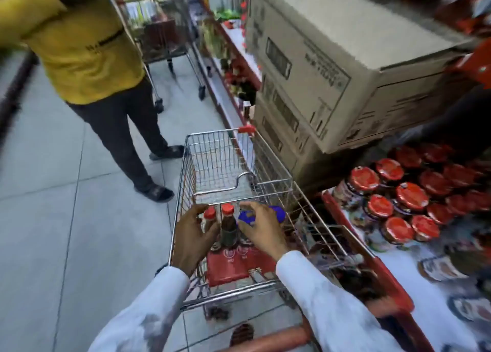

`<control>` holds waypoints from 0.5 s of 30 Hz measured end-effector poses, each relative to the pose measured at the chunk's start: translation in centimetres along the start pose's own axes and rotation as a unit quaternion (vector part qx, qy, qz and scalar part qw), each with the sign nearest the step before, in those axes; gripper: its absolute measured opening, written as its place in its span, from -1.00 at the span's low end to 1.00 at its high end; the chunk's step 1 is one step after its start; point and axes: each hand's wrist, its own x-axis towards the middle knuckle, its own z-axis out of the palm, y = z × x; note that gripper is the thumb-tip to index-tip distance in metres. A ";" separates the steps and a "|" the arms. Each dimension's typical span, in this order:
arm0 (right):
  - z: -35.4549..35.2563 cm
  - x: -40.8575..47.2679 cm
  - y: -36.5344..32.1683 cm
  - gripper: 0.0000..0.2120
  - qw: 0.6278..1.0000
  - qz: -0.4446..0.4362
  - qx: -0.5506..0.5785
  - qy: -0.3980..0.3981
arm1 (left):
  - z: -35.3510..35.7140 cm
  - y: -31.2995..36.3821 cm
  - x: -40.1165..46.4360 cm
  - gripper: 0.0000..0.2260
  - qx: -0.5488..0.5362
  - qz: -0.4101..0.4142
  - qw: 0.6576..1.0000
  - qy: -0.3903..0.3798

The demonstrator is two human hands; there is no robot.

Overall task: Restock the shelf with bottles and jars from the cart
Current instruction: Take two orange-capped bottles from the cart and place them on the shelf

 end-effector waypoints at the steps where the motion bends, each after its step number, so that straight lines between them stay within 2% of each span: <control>1: 0.8 0.6 0.2 -0.59 1.000 -0.004 0.000 -0.006 | 0.3 -0.2 0.4 -0.61 -0.010 -0.006 1.000 0.000; 5: 2.7 1.6 -0.4 -0.60 1.000 0.005 -0.013 -0.014 | 0.8 -0.9 1.2 -0.61 0.005 -0.018 1.000 -0.014; 15: 4.1 1.7 -0.7 -0.59 0.999 0.007 -0.010 0.038 | 0.4 -0.8 1.3 -0.64 -0.008 -0.046 0.999 -0.012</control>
